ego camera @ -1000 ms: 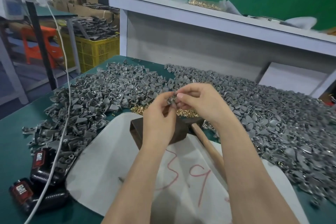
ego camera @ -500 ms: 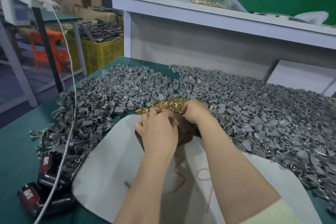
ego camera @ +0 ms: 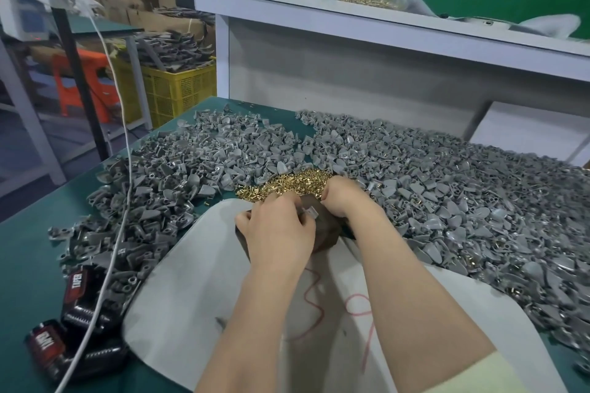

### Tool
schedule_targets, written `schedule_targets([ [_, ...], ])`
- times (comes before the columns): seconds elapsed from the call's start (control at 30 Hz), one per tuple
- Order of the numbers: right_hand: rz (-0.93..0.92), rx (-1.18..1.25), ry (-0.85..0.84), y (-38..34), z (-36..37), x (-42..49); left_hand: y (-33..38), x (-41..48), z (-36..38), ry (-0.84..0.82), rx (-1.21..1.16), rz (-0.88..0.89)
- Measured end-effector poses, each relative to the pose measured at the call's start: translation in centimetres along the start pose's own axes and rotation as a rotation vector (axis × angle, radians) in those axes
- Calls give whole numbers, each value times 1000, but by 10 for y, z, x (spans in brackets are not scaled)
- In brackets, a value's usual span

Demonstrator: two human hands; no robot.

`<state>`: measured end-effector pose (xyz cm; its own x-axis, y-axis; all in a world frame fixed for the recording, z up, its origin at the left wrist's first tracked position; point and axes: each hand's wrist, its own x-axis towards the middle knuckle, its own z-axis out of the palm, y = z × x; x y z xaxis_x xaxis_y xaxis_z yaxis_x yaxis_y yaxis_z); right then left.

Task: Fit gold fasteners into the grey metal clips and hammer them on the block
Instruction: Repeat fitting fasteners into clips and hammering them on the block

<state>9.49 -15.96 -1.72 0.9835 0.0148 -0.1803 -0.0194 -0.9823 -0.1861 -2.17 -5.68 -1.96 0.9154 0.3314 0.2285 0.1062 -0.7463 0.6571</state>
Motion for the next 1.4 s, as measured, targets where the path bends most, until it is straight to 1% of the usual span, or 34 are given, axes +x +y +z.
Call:
schedule_targets([
  [0.13,4,-27,-44,-1,-2,-2,-1,1,1,-22,14,7],
  [0.23,-9,28,-7,1,0,-4,-1,1,1,-7,42,10],
  [0.3,-44,169,106,5,1,-7,-1,1,2,21,68,4],
  [0.37,-66,365,258,9,-4,-11,-1,2,2,41,80,-13],
  [0.4,-72,469,308,10,-8,-15,-1,1,2,45,81,-26],
  [0.43,-76,557,334,11,-11,-19,-1,2,2,48,79,-38],
  [0.5,-77,645,323,11,-15,-29,-1,2,1,42,57,-60],
  [0.63,-61,713,151,12,-7,-51,0,3,-3,28,-57,-72],
  [0.7,-84,693,137,15,-2,-60,0,3,-3,32,-107,-49],
  [0.8,-98,604,201,28,2,-71,4,1,0,4,-189,25],
  [0.97,31,591,268,52,1,-77,16,1,17,-90,-193,156],
  [1.0,65,585,311,56,0,-78,20,2,21,-121,-204,181],
  [1.07,91,590,456,60,-2,-79,29,3,27,-159,-170,212],
  [1.13,25,701,598,61,-2,-80,35,5,33,-159,-67,217],
  [1.17,-18,769,625,60,-1,-81,36,5,35,-154,-24,214],
  [1.2,-54,814,620,58,0,-82,36,6,36,-151,-1,212],
  [1.27,-89,846,559,55,2,-81,36,10,37,-161,3,204],
  [1.33,-95,870,522,54,5,-80,35,12,37,-165,-14,189],
  [1.4,-87,904,519,54,6,-80,38,13,36,-157,-30,172],
])
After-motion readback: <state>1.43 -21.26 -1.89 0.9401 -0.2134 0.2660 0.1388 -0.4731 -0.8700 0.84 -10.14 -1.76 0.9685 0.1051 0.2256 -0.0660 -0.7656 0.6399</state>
